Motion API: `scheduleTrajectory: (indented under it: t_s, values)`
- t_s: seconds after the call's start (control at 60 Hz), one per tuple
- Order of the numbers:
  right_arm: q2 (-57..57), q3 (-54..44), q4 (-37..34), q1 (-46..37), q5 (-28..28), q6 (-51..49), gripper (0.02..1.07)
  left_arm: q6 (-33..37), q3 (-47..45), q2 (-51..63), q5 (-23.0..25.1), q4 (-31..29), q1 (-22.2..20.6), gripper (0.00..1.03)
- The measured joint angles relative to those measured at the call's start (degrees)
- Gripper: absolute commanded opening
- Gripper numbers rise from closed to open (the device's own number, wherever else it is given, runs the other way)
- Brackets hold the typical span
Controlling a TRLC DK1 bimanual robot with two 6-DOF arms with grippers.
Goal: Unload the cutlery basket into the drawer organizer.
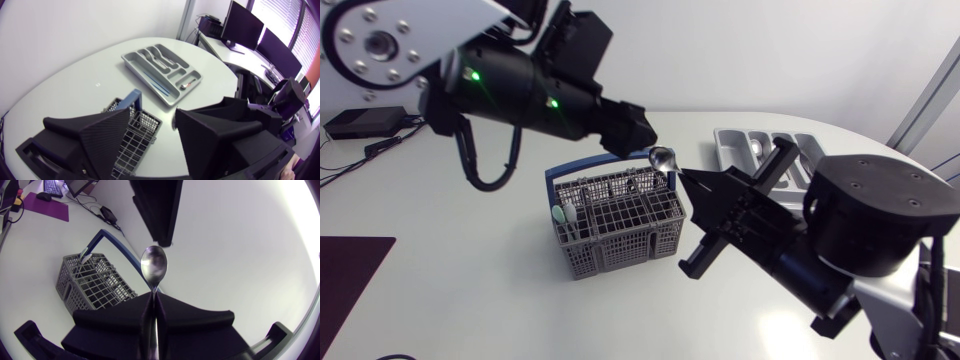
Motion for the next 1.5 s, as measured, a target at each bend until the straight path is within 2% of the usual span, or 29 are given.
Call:
scheduleTrajectory:
  t_s: [0.1,0.183,0.333,0.467,0.55,0.717,0.867,1.05,1.217,1.5]
  values:
    - [-4.07,-1.11,-3.21,0.0,-0.94,0.02,0.08,0.59,2.36,-2.08,0.35,-0.83,4.17,0.98]
    - [-7.48,-2.1,-6.75,-0.52,-2.64,0.04,0.08,3.74,4.26,-4.2,0.39,-1.46,7.63,0.98]
    - [-14.01,-3.85,-15.47,-5.27,-9.22,0.61,0.08,17.55,4.98,-8.48,0.61,-4.9,10.12,0.96]
    - [-19.02,-3.93,-24.26,-13.4,-19.61,1.16,0.08,34.14,0.63,-12.39,1.05,-5.31,10.62,0.93]
    - [-20.9,-3.93,-28.98,-19.98,-26.58,0.85,0.08,42.12,-2.93,-13.73,1.01,-5.77,11.43,0.93]
    - [-19.45,-3.89,-35.17,-37.03,-41.94,-6.32,0.08,51.47,-9.55,-13.84,1.03,-5.46,13.55,0.93]
    - [-8.9,-2.19,-38.25,-51.74,-51.06,-17.7,0.08,58.18,-17.09,-13.84,-0.9,-3.02,13.77,0.93]
    - [6.49,3.39,-39.43,-61.18,-54.1,-30.67,0.08,63.06,-21.14,-14.56,-1.81,-1.62,14.32,0.93]
    - [20.26,11.93,-39.41,-66.53,-54.27,-40.54,0.08,65.33,-22.84,-16.26,-2.01,0.81,17.14,0.93]
    - [37.13,24.48,-40.96,-71.34,-51.34,-48.41,0.08,66.82,-27.63,-16.9,-1.99,5.55,21.55,0.93]
